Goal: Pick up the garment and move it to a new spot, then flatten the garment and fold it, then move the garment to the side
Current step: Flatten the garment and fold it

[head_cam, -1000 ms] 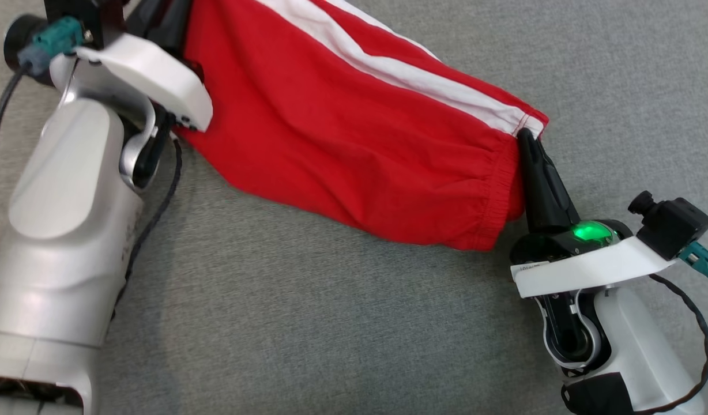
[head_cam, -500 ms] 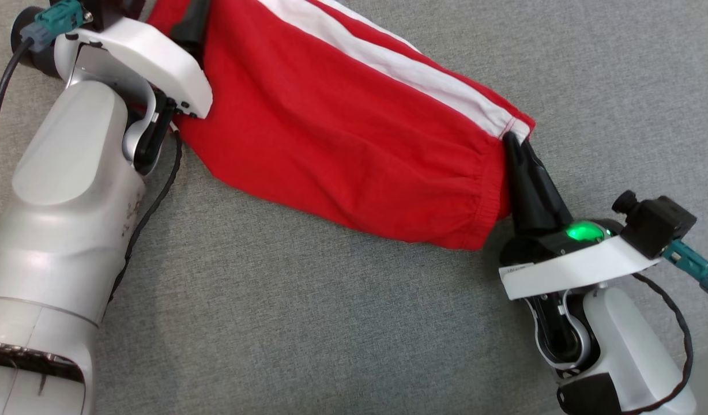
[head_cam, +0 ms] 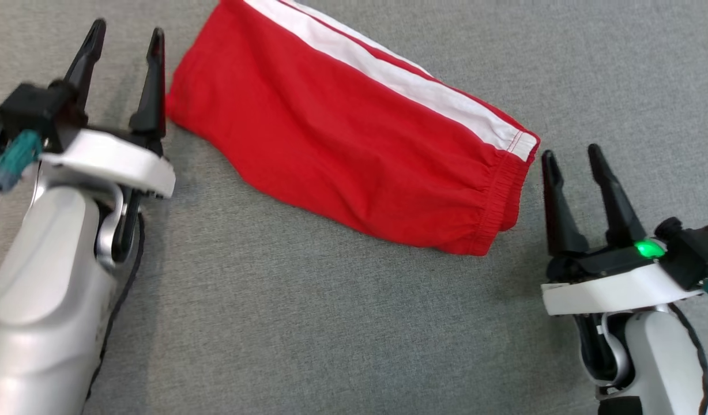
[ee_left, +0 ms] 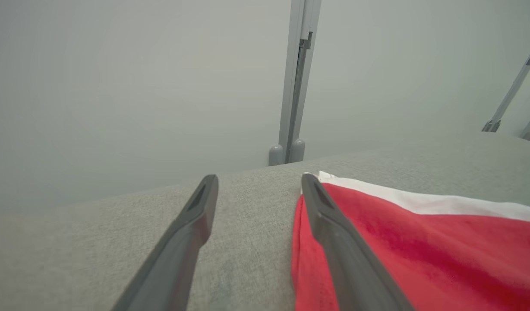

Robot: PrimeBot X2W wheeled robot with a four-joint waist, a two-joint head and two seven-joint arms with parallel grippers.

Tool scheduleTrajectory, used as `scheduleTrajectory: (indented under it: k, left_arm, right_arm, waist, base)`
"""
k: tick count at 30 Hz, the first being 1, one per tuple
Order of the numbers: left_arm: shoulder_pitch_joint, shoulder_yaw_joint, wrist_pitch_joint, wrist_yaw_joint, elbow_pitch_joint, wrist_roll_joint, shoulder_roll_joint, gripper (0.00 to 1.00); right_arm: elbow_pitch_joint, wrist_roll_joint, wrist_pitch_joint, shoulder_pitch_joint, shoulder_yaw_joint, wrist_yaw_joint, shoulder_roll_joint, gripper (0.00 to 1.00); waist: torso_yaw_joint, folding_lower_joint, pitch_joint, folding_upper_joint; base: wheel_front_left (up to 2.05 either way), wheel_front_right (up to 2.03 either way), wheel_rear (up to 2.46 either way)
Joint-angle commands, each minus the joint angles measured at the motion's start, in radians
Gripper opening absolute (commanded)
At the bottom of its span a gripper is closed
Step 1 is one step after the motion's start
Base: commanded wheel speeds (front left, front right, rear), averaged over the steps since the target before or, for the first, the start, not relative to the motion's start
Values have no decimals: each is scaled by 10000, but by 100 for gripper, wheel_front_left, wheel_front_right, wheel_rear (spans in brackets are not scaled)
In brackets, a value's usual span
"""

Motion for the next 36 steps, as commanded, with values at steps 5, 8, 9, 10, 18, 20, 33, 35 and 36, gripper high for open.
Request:
scheduleTrajectory:
  k: [5, 8, 9, 10, 18, 20, 33, 35, 36]
  left_arm:
    - [1530, 556, -25, 607, -1358, 355, 90, 100]
    - [2302, 803, -26, 866, -1900, 429, 48, 100]
    - [2515, 874, -26, 919, -2019, 393, 16, 100]
    - [2688, 938, -26, 981, -2163, 385, -14, 100]
    - [3546, 1091, -27, 1122, -2484, 342, -93, 100]
    - [3584, 1053, -27, 1121, -2450, 360, -94, 100]
    - [2430, 581, 332, 666, -2021, 465, -26, 100]
    - [1933, 344, 522, 475, -1837, 528, -83, 100]
    - [1665, 262, 647, 371, -1730, 538, -102, 100]
  right_arm:
    - [-207, -529, -7, 324, -657, 5, -65, 100]
    - [-318, -779, -7, 577, -1059, 5, -57, 100]
    - [-340, -868, -7, 657, -1194, 5, -59, 100]
    - [-364, -882, -7, 735, -1297, 6, -59, 100]
    - [-422, -844, -7, 1166, -1562, 6, -59, 100]
    - [-401, -836, -7, 1164, -1570, 5, -59, 100]
    - [-456, -838, -7, 957, -1561, 5, -59, 100]
    - [-486, -848, -7, 907, -1532, 5, -59, 100]
    - [-481, -841, -7, 865, -1504, 5, -59, 100]
  waist:
    - [243, 0, -549, 0]
    - [319, 0, -781, 0]
    - [326, 0, -839, 0]
    - [334, 0, -893, 0]
    - [365, 0, -1104, 0]
    - [376, 0, -1116, 0]
    - [491, 0, -728, 0]
    - [494, 0, -589, 0]
    - [474, 0, -515, 0]
  base:
    - [0, 0, 0]
    - [0, 0, 0]
    - [0, 0, 0]
    - [0, 0, 0]
    - [0, 0, 0]
    - [0, 0, 0]
    - [0, 0, 0]
    - [0, 0, 0]
    - [0, 0, 0]
